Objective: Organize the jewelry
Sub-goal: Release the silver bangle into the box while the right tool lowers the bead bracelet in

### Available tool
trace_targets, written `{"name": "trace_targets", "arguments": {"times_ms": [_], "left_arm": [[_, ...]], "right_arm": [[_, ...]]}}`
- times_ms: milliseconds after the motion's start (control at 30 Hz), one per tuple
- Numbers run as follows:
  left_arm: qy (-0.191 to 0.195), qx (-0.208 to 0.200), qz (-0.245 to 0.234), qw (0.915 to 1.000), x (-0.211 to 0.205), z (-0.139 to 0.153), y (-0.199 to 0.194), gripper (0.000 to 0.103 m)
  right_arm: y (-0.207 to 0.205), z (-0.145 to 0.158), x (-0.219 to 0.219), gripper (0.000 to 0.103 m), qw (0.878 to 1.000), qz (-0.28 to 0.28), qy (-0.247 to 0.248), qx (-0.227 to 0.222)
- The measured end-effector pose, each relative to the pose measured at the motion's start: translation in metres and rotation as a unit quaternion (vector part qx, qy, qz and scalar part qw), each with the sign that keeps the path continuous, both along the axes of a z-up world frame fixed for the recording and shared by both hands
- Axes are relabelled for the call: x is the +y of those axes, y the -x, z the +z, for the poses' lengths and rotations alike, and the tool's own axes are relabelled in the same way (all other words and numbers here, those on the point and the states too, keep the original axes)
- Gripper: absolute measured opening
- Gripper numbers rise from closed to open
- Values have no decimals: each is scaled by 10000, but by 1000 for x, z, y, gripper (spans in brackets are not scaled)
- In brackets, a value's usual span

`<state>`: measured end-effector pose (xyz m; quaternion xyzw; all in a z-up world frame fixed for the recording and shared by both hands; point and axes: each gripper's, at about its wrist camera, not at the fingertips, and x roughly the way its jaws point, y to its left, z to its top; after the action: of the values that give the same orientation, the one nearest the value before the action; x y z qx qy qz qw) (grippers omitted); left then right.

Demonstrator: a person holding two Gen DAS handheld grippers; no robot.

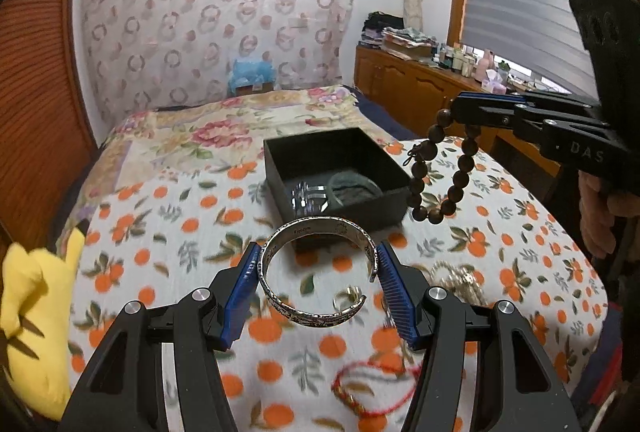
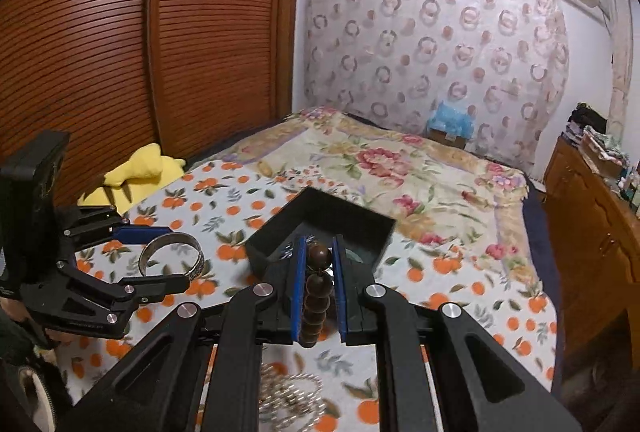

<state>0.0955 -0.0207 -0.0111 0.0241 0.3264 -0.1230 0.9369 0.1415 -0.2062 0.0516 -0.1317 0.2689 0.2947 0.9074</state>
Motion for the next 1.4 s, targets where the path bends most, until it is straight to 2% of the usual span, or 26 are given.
{"name": "trace_targets", "arguments": {"times_ms": [433, 767, 1100, 1400], "left_arm": [[-164, 59, -137, 9998, -17, 6, -62, 56], [-383, 440, -267, 9979, -31, -18, -114, 56], [-447, 541, -337, 9970, -38, -32, -122, 56], [-280, 318, -324, 9986, -37, -14, -113, 57]], "right_arm": [[-44, 10, -12, 15, 9999, -67, 53, -77], [-83, 4, -2, 15, 10000, 5, -59, -5], [-114, -24, 11, 15, 9996, 119, -54, 269], [-127, -37, 19, 15, 9997, -2, 59, 225]]}}
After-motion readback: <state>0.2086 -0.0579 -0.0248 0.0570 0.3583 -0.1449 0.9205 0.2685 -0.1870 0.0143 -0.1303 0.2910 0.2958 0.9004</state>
